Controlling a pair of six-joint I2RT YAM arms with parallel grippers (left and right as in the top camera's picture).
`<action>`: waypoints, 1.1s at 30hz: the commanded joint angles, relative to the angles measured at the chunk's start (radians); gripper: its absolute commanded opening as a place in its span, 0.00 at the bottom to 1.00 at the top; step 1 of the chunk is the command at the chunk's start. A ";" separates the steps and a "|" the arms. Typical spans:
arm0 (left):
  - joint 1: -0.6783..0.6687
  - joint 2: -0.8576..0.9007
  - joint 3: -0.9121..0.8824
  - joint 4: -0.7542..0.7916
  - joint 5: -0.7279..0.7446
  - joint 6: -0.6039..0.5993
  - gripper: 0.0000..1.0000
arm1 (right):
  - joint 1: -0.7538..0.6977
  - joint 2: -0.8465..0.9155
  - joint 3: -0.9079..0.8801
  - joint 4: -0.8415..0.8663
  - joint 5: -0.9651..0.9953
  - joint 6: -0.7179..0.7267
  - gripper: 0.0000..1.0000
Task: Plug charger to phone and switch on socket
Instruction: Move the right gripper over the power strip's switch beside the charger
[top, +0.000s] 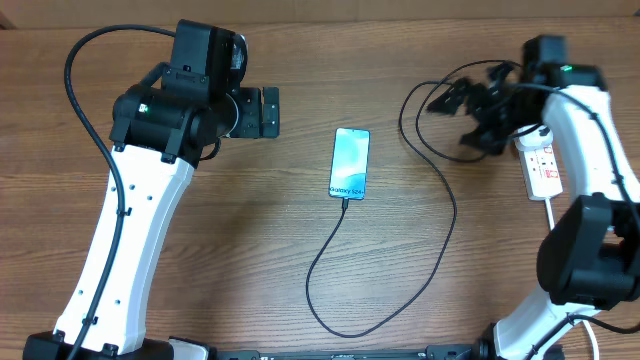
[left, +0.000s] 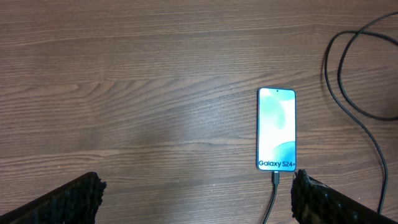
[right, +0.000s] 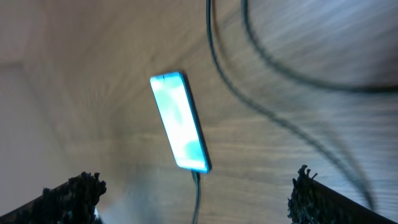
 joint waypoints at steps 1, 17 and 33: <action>-0.006 0.010 -0.003 0.000 -0.013 0.018 1.00 | -0.061 0.000 0.127 -0.055 0.062 -0.066 1.00; -0.006 0.010 -0.003 0.000 -0.014 0.018 1.00 | -0.443 0.000 0.274 -0.050 0.190 -0.112 1.00; -0.006 0.010 -0.003 0.000 -0.013 0.018 1.00 | -0.519 0.022 0.097 0.020 0.283 -0.319 1.00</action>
